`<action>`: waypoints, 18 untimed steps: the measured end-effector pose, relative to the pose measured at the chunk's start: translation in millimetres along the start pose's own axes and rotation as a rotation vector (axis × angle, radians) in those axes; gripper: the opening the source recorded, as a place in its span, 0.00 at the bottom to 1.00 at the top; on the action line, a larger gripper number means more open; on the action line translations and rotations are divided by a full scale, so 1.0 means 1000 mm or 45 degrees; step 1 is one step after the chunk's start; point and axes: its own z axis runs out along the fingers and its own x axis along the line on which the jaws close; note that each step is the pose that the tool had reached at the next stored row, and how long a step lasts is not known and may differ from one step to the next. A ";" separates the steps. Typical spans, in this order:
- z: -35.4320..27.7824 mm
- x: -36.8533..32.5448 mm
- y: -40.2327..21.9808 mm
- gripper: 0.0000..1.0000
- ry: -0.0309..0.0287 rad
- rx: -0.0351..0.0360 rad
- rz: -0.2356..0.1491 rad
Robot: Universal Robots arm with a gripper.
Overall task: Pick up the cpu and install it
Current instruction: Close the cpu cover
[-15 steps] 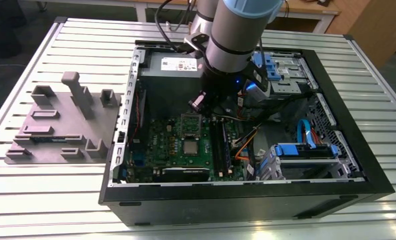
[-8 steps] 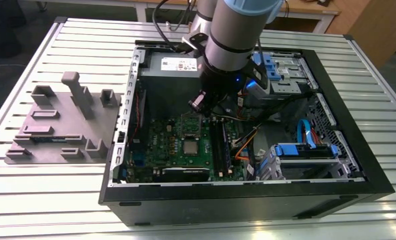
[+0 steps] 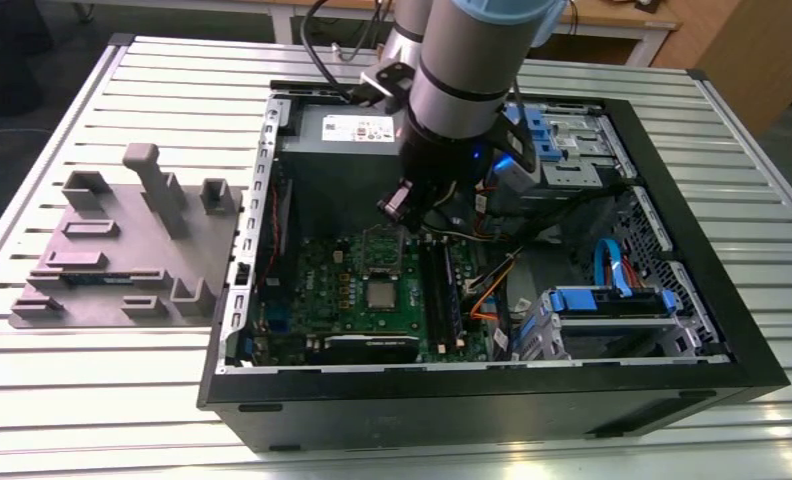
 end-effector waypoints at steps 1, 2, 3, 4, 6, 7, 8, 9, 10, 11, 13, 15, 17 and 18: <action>-0.0009 0.0001 0.0002 0.10 0.0000 -0.0005 -0.006; -0.0016 0.0002 0.0004 0.10 0.0001 -0.0011 -0.012; -0.0024 0.0003 0.0006 0.10 0.0001 -0.0017 -0.017; -0.0031 0.0004 0.0008 0.10 -0.0002 -0.0025 -0.022; -0.0044 0.0006 0.0012 0.10 -0.0010 -0.0041 -0.032; -0.0050 0.0007 0.0013 0.10 -0.0012 -0.0048 -0.037; -0.0051 0.0008 0.0015 0.10 -0.0017 -0.0056 -0.041; -0.0051 0.0009 0.0017 0.10 -0.0023 -0.0064 -0.045; -0.0052 0.0010 0.0017 0.10 -0.0028 -0.0072 -0.048; -0.0053 0.0010 0.0017 0.10 -0.0032 -0.0079 -0.050; -0.0056 0.0012 0.0017 0.10 -0.0044 -0.0095 -0.053; -0.0058 0.0014 0.0015 0.10 -0.0062 -0.0114 -0.056; -0.0061 0.0016 0.0013 0.10 -0.0089 -0.0139 -0.059; -0.0063 0.0018 0.0012 0.10 -0.0102 -0.0152 -0.060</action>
